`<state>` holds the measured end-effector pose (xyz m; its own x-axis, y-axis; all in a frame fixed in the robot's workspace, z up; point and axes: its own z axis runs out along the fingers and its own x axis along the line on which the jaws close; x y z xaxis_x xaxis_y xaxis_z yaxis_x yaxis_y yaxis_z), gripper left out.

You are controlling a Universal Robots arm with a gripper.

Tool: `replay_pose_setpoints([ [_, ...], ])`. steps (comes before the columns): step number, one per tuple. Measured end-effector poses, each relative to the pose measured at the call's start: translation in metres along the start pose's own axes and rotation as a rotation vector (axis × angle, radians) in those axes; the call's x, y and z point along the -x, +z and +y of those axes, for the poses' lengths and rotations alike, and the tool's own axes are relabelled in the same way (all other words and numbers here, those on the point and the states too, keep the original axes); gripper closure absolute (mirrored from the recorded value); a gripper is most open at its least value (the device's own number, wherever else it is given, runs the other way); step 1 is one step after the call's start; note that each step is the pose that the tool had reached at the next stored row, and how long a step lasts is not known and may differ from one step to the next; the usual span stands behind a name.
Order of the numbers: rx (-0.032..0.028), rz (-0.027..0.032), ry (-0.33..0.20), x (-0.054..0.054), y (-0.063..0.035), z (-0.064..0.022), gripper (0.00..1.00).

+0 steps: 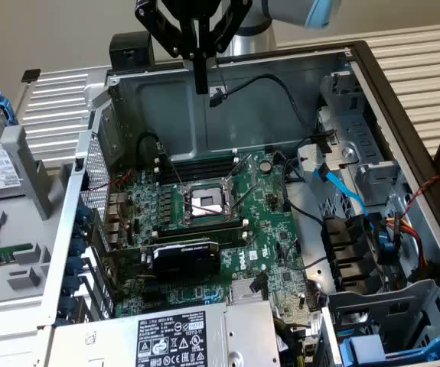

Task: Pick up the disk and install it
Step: 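Reach for the disk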

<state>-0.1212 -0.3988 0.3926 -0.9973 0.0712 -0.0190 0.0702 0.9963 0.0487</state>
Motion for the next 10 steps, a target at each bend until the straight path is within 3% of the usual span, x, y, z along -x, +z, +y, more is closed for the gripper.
replay_pose_setpoints([
  [10,0.0000,0.0000,0.000,0.0000,0.0000,0.0000,0.89],
])
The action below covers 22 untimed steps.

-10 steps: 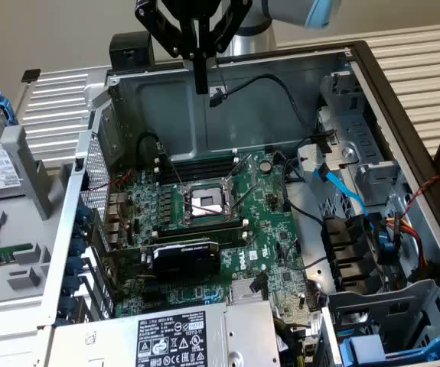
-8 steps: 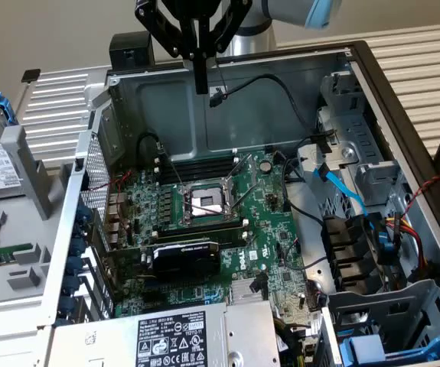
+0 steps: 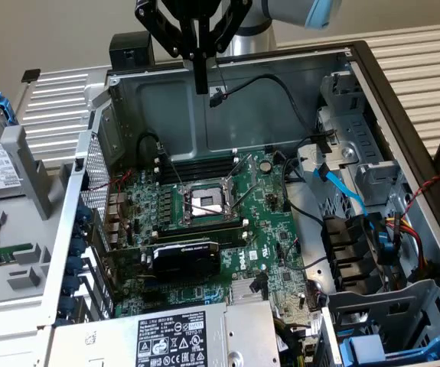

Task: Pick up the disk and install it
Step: 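Reach for the disk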

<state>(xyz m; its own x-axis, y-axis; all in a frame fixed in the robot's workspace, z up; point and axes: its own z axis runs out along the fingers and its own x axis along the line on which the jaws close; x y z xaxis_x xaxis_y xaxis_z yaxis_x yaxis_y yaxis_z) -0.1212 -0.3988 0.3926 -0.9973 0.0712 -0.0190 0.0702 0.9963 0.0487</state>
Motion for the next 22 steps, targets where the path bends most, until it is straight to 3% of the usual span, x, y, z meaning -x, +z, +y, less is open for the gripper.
replay_pose_setpoints([
  [5,-0.0001,0.0000,0.000,-0.003,-0.0001,-0.0002,0.89],
  [18,-0.0001,0.0013,0.000,-0.060,-0.0012,-0.0042,0.89],
  [20,-0.0003,0.0034,0.000,-0.068,-0.0014,-0.0049,0.89],
  [22,-0.0010,0.0129,0.001,-0.077,-0.0016,-0.0054,0.89],
])
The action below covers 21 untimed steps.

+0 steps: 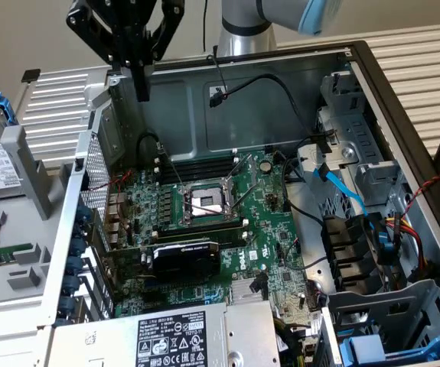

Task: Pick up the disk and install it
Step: 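Reach for the disk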

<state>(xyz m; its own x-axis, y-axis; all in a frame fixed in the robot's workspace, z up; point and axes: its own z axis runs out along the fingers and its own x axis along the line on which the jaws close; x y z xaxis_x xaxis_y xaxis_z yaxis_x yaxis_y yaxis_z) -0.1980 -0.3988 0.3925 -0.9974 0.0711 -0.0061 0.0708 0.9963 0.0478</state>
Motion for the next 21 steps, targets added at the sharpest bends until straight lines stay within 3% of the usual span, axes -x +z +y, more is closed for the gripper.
replay_pose_setpoints([
  [3,-0.0013,0.0190,0.001,-0.011,-0.0001,-0.0008,0.89],
  [5,-0.0017,0.0252,0.001,-0.020,-0.0001,-0.0015,0.89],
  [16,-0.0023,0.0290,0.001,-0.070,0.0013,-0.0049,0.89],
  [21,-0.0070,0.0277,0.001,-0.086,0.0015,0.0011,0.89],
])
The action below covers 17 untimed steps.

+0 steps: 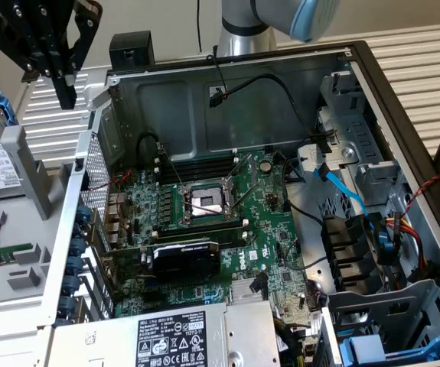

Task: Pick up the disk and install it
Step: 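Reach for the disk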

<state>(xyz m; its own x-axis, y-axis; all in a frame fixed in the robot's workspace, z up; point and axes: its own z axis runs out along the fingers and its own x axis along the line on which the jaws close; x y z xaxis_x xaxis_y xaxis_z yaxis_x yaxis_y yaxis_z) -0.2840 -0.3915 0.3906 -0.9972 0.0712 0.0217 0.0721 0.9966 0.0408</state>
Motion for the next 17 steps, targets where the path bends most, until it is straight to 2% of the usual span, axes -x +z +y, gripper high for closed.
replay_pose_setpoints([
  [1,-0.0056,-0.0012,0.000,-0.002,0.0001,0.0017,0.89],
  [3,-0.0251,-0.0041,0.000,-0.005,0.0004,0.0044,0.89],
  [4,-0.0372,-0.0065,0.000,-0.006,0.0008,0.0059,0.89],
  [5,-0.0417,-0.0154,0.000,-0.006,0.0010,0.0081,0.89],
  [7,-0.0406,-0.0385,0.000,-0.007,0.0012,0.0129,0.89],
  [8,-0.0400,-0.0473,0.000,-0.008,0.0013,0.0155,0.89],
  [9,-0.0396,-0.0522,0.000,-0.009,0.0015,0.0176,0.89],
  [10,-0.0395,-0.0542,0.000,-0.012,0.0016,0.0197,0.89],
  [12,-0.0395,-0.0547,0.000,-0.018,0.0020,0.0228,0.89],
  [17,-0.0394,-0.0547,0.000,-0.042,0.0034,0.0290,0.89],
])
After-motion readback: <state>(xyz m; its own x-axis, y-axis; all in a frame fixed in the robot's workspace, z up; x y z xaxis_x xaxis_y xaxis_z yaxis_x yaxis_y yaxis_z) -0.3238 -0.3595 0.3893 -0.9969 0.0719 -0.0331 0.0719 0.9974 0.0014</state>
